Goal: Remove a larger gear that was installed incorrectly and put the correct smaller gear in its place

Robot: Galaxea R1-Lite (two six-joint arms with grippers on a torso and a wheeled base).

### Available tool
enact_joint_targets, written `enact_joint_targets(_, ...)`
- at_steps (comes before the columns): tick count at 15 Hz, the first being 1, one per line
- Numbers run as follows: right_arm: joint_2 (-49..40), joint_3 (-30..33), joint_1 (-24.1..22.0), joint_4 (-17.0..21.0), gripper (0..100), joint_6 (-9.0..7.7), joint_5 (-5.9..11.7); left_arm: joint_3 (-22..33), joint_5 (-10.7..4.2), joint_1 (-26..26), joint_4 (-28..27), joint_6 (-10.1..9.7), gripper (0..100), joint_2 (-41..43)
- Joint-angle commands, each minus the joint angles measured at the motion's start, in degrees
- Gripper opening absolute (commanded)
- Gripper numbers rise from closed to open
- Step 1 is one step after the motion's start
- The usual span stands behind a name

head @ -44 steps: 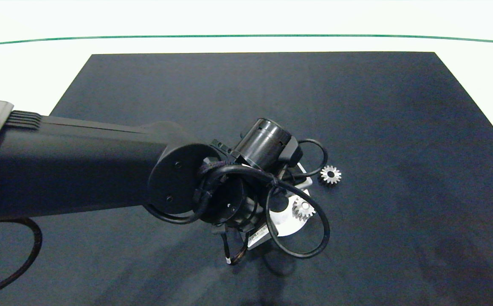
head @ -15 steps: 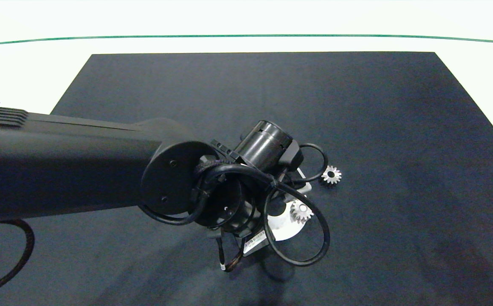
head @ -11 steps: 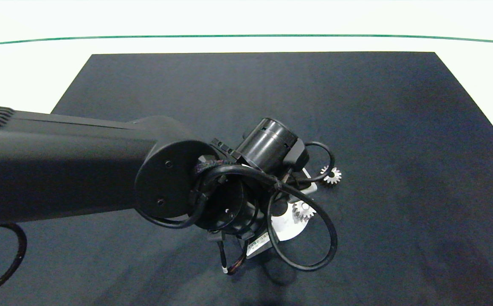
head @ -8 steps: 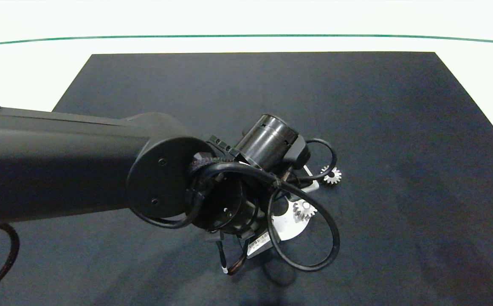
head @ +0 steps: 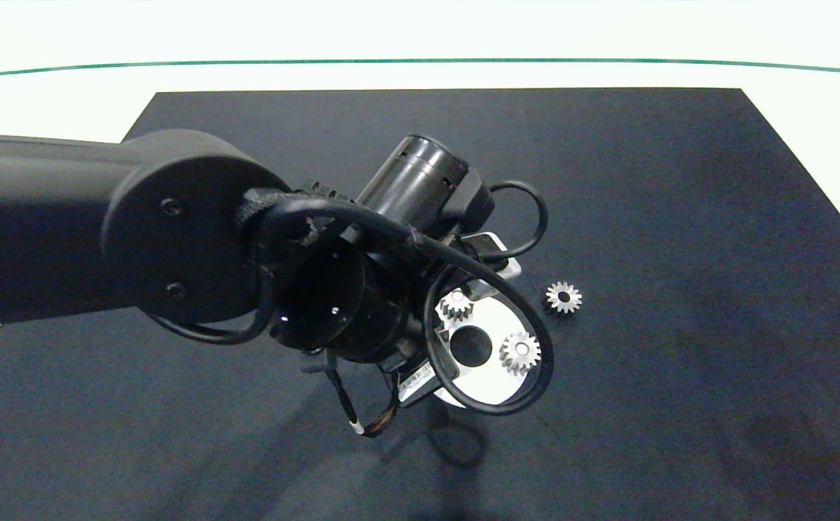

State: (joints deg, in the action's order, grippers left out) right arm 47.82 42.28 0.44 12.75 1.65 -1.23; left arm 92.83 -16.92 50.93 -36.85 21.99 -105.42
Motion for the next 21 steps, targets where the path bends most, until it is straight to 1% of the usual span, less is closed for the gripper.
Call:
enact_joint_targets(1,-0.3,0.0,-1.1,0.1,100,-0.06,-0.09,1.1,-0.13,-4.5,-1.8,0.24,34,3.6)
enact_joint_targets(3,-0.4,-0.3,-1.3,0.3,100,-0.06,0.00,0.4,-0.13,-10.2,-1.8,0.07,34,5.1)
enact_joint_targets(4,-0.4,-0.4,-1.3,0.3,100,-0.06,0.00,-0.2,-0.13,-11.4,-1.8,0.16,34,5.5)
enact_joint_targets(5,-0.5,-0.7,-1.3,0.3,100,0.02,0.00,-2.0,-0.13,-15.2,-1.8,-0.02,34,6.2)
enact_joint_targets(8,-0.5,-1.2,-1.3,0.2,100,0.02,0.00,-4.3,-0.13,-21.6,-1.7,-0.19,34,7.4)
enact_joint_targets(10,-0.5,-1.2,-1.3,0.3,100,0.02,0.00,-4.9,-0.13,-23.6,-1.7,-0.11,34,8.1)
enact_joint_targets(13,-0.5,-1.7,-1.3,0.2,100,0.02,0.00,-6.2,-0.04,-24.6,-1.7,-0.28,34,8.0)
enact_joint_targets(16,-0.5,-1.9,-1.8,0.3,100,0.02,0.00,-7.7,0.57,-25.6,-1.0,-0.55,34,6.9)
enact_joint_targets(21,-0.6,-1.9,-2.5,0.2,100,0.02,0.00,-8.2,1.45,-28.7,-0.8,-0.55,34,5.0)
